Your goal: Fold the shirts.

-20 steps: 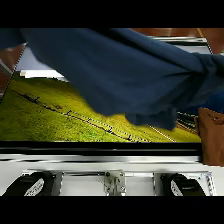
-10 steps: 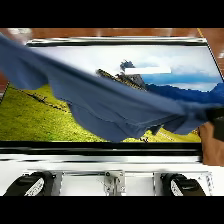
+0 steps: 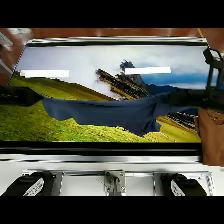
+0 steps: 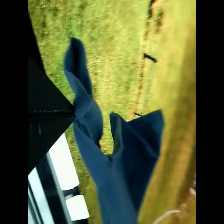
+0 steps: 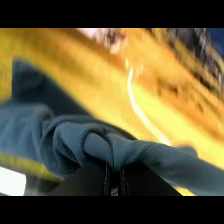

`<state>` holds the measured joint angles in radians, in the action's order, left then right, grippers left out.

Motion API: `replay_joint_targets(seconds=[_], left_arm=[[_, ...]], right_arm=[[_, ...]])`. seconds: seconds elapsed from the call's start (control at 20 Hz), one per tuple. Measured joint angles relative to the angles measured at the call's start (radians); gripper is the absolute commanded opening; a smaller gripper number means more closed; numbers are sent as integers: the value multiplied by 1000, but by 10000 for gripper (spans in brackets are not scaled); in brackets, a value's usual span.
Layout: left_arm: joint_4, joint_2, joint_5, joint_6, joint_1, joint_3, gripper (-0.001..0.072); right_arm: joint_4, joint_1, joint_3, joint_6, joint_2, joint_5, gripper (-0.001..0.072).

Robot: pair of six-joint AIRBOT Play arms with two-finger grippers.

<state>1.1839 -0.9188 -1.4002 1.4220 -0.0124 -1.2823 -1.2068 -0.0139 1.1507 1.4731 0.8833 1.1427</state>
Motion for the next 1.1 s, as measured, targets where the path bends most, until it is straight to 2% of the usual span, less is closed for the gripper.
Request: replay_joint_targets(seconds=[0.2,0.35,0.4,0.45,0.5,0.7,0.9,1.0,1.1], left_arm=[[-67,-76,61,4,0,172,33],[-151,-152,132,4,-8,288,33],[-171,-179,155,4,-15,318,33],[-195,-209,178,3,-25,345,33],[-222,-239,201,3,-39,367,33],[-351,-312,276,-35,-92,405,33],[-419,-331,310,-71,-111,412,33],[-432,-335,318,-86,-116,414,33],[-444,-336,329,-97,-117,415,33]], right_arm=[[135,0,-23,0,221,-402,60],[262,0,-29,1,403,-507,61],[293,0,-30,1,459,-505,107],[314,0,-31,1,504,-493,429],[329,0,-31,-1,543,-475,686],[350,59,-12,-69,605,-332,684],[245,232,-14,-104,576,-48,684],[240,312,-108,-109,545,53,685],[302,357,-240,-134,515,68,686]])
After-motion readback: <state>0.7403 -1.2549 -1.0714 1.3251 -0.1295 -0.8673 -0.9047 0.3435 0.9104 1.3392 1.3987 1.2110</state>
